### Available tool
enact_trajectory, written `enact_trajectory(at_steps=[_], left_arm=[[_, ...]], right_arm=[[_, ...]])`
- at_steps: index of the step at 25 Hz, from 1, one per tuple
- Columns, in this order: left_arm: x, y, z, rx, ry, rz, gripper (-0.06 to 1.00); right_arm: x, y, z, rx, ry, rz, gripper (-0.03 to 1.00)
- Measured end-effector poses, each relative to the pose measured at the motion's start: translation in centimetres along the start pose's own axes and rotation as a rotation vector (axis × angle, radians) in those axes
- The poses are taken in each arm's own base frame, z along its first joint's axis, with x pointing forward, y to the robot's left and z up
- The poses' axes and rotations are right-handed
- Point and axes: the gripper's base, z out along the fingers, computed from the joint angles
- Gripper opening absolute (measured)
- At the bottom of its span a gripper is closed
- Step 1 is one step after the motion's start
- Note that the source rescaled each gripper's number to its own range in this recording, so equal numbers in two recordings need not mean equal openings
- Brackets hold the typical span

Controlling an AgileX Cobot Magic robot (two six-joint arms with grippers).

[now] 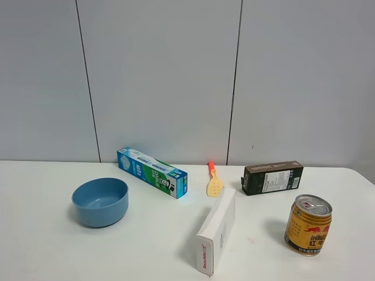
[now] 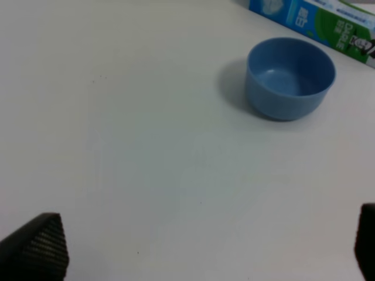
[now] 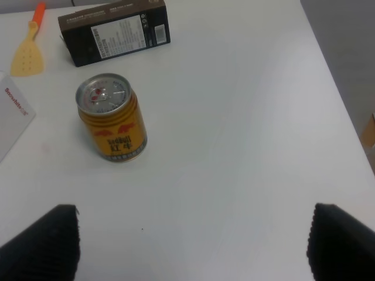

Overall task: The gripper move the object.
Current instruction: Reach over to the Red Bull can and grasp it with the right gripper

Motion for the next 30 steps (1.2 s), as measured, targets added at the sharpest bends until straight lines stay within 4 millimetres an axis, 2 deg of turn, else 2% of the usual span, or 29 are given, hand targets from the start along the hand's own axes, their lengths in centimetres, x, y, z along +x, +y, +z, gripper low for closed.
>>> enact_trajectory(at_steps=[1,25,30], left_arm=[[0.0,0.0,0.0,0.0,0.0,0.0,1.0],[0.0,0.0,0.0,-0.001,0.0,0.0,1.0],[0.0,0.0,0.0,-0.001,0.0,0.0,1.0]], right_arm=[[0.0,0.0,0.0,0.0,0.0,0.0,0.37],[0.0,0.0,0.0,0.0,0.001,-0.005,0.37],[-0.7,0.0,1.4,0.004,0.105,-0.014,0.37]])
